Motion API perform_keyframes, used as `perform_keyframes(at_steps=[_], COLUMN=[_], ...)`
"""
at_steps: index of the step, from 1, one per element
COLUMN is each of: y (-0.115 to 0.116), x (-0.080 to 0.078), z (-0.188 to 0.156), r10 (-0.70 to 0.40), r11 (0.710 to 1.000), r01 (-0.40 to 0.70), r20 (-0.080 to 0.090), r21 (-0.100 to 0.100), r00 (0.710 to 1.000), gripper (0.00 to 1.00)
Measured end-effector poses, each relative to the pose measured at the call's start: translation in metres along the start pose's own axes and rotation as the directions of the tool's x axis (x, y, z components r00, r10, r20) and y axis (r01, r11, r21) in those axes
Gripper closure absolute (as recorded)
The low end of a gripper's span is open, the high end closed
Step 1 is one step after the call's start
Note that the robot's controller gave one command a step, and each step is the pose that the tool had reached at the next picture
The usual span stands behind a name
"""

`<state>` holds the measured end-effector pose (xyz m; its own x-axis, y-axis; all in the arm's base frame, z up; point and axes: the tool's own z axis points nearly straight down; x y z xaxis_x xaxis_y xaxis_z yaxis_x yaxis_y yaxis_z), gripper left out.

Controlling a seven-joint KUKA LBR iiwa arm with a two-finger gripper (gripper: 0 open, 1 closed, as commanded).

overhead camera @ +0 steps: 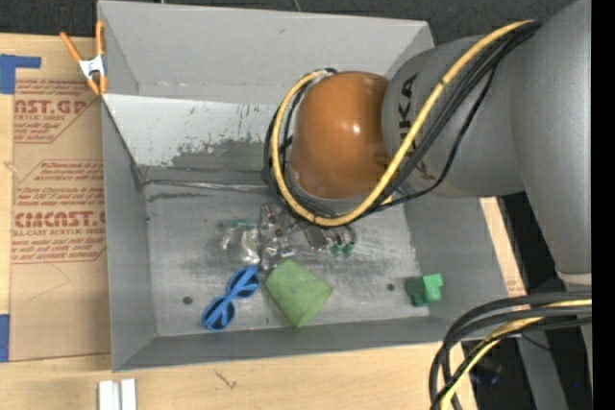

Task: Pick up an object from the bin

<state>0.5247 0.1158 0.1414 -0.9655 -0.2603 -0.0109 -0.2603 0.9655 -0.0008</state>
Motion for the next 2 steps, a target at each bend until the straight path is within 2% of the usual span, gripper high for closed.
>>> perform_keyframes(at_steps=[1,2], y=[-0.051,-0.04], x=[-0.005,-0.022], z=[0.03,0.029], r10=[0.003,0.086], r11=[1.0,0.996], r01=[-0.003,-0.086], r20=[0.004,-0.008], r21=[0.001,-0.001], r00=[1.0,0.996], gripper=[1.0,1.0])
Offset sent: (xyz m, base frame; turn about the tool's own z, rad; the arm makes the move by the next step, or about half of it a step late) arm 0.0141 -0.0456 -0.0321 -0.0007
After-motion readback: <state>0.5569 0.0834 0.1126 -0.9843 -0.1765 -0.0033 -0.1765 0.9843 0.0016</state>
